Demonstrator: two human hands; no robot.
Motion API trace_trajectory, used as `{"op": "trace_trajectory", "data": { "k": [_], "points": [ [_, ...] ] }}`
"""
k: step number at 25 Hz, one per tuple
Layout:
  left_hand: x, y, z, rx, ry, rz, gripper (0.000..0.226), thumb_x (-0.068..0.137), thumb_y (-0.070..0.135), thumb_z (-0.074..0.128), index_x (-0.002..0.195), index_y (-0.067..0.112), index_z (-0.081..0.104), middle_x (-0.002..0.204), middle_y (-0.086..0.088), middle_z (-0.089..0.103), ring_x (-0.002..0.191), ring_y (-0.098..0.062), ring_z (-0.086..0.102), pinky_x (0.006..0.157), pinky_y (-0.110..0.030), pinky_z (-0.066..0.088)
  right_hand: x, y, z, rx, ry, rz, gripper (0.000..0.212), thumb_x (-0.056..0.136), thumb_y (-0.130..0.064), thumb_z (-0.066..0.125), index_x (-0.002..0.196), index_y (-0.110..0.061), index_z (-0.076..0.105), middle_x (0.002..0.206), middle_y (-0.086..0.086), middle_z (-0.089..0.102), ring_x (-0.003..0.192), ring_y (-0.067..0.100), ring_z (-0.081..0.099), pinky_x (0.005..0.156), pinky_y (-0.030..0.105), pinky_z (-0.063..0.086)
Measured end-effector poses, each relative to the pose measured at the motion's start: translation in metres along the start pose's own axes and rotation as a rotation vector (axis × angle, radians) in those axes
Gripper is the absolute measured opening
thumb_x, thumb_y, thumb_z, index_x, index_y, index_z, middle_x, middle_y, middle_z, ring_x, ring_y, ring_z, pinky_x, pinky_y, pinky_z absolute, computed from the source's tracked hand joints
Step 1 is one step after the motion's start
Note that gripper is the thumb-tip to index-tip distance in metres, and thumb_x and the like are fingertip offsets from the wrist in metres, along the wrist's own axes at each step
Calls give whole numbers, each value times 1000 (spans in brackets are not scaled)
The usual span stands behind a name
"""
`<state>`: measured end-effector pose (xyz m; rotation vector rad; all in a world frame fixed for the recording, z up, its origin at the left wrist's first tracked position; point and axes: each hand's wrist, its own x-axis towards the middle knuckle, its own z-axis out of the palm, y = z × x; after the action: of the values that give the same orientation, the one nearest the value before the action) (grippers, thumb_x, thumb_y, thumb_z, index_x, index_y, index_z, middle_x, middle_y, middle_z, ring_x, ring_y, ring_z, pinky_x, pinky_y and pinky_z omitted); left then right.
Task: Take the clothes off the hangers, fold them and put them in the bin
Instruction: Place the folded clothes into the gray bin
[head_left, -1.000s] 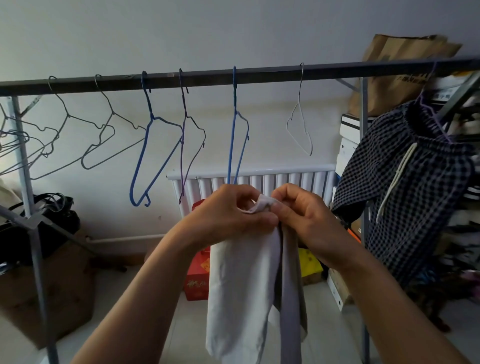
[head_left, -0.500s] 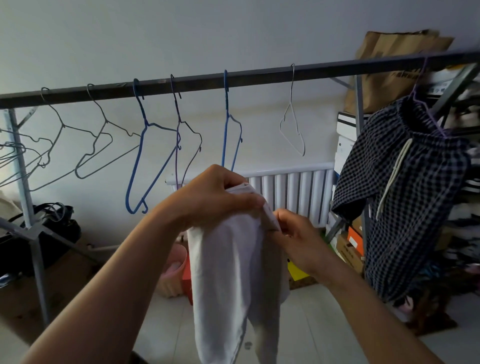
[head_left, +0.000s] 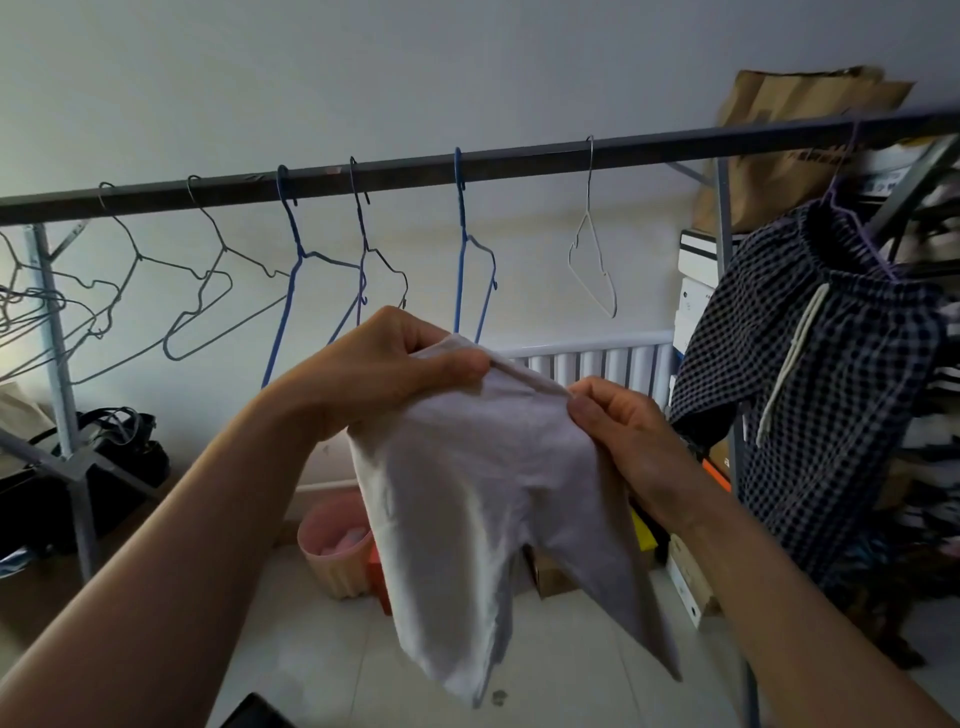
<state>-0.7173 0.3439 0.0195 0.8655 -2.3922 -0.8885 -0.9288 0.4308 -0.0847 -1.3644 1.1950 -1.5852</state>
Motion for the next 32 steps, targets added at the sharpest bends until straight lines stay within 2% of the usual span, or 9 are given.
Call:
{"op": "trace_trajectory", "data": {
  "k": [4, 9, 13, 15, 17, 21, 24, 28, 32],
  "points": [
    [-1, 12, 3, -206, -64, 104, 27, 80, 41, 60, 66, 22, 74, 62, 4, 65, 57, -5, 58, 53, -15, 45, 14, -12, 4, -70, -33, -45, 18, 98, -20, 51, 86, -13, 63, 80, 0, 63, 78, 11, 56, 72, 24, 43],
    [7, 24, 6, -189, -107, 159, 34, 87, 44, 53, 68, 24, 72, 65, 4, 63, 61, -6, 58, 58, -15, 47, 26, -14, 22, -169, -69, -86, 10, 95, -15, 57, 97, -18, 66, 93, -1, 71, 88, 8, 64, 79, 25, 52],
    [13, 25, 6, -119, -14, 106, 44, 92, 45, 53, 84, 6, 74, 70, -15, 61, 66, -15, 56, 65, -24, 47, 21, -12, 31, -197, 19, -31, 7, 95, -23, 59, 96, -17, 63, 81, -1, 68, 66, 6, 60, 58, 23, 48],
    [16, 23, 5, -80, 15, 92, 55, 94, 45, 53, 91, -8, 67, 73, -25, 54, 67, -22, 50, 67, -31, 45, 14, -10, 29, 8, -34, 90, 41, 97, -47, 48, 96, -11, 67, 78, 9, 67, 70, 15, 60, 64, 32, 46],
    [19, 21, 2, -69, 39, 85, 58, 95, 44, 53, 90, -12, 64, 70, -16, 51, 64, -22, 44, 63, -29, 43, 4, -11, 30, 39, -124, 135, 60, 85, -65, 52, 103, -10, 67, 95, 20, 67, 86, 27, 62, 74, 38, 47],
    [23, 21, -3, -2, 117, 91, 44, 89, 43, 63, 84, 0, 72, 67, -12, 57, 61, -16, 50, 56, -20, 43, -7, -16, 43, -176, -81, 23, 14, 82, -24, 75, 95, -25, 69, 92, -6, 75, 85, 13, 72, 72, 32, 55],
    [23, 5, -1, -266, 237, 50, 38, 84, 48, 66, 107, 19, 71, 99, -6, 72, 92, -14, 67, 75, -23, 53, -5, -20, 43, -156, 21, 45, 8, 85, -18, 71, 92, -22, 71, 88, -3, 76, 82, 16, 72, 75, 38, 58],
    [-2, -49, 49, -964, -6, -65, 72, 69, 59, 76, 122, 13, 61, 119, -15, 68, 109, -23, 66, 85, -31, 56, -4, -32, 31, -140, 68, 28, 9, 85, -13, 70, 94, -15, 72, 87, 4, 76, 82, 22, 73, 74, 38, 60],
    [-26, -69, 105, -915, 84, -27, 58, 67, 23, 81, 119, 7, 62, 113, -16, 70, 106, -32, 67, 84, -37, 56, -3, -33, 22, -49, 81, 104, 7, 87, -10, 66, 91, -10, 71, 89, 13, 75, 80, 26, 72, 74, 37, 58]
  ]
}}
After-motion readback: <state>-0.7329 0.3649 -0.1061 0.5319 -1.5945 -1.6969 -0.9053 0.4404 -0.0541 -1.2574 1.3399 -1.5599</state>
